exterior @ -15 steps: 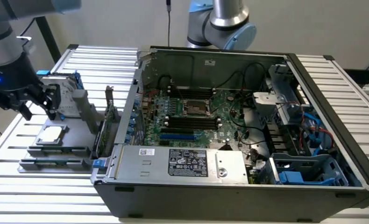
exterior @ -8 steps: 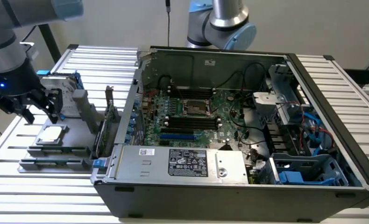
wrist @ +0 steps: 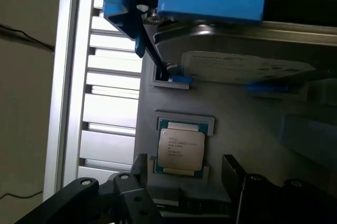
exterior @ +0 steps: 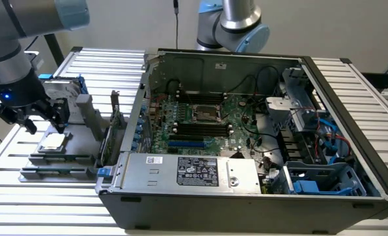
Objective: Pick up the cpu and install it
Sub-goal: 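Pick up the cpu and move it towards the insertion slot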
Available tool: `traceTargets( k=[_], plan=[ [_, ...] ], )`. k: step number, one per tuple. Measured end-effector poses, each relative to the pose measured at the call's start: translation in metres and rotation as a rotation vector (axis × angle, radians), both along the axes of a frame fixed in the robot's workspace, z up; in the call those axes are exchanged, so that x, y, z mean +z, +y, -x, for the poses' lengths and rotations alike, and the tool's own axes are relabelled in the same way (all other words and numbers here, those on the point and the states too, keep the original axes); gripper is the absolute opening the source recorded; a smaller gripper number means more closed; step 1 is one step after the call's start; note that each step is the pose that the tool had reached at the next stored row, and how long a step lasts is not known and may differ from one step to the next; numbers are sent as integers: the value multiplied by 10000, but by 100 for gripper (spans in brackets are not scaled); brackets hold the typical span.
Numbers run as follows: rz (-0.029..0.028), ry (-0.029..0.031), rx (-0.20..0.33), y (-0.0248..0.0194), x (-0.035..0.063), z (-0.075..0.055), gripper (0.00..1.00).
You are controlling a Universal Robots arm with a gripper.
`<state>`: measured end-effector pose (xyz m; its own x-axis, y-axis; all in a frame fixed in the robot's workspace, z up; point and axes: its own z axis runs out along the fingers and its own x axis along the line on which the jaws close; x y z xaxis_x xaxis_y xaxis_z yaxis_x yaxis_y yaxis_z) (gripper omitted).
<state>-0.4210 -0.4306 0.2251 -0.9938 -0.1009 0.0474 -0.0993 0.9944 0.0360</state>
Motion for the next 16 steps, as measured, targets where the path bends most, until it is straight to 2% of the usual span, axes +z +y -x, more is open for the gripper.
traceTargets(
  k=[6,16],
  plan=[
    [0,-6,-143,-24,-110,1,67],
    [0,-9,-555,-27,-279,1,67]
  ],
)
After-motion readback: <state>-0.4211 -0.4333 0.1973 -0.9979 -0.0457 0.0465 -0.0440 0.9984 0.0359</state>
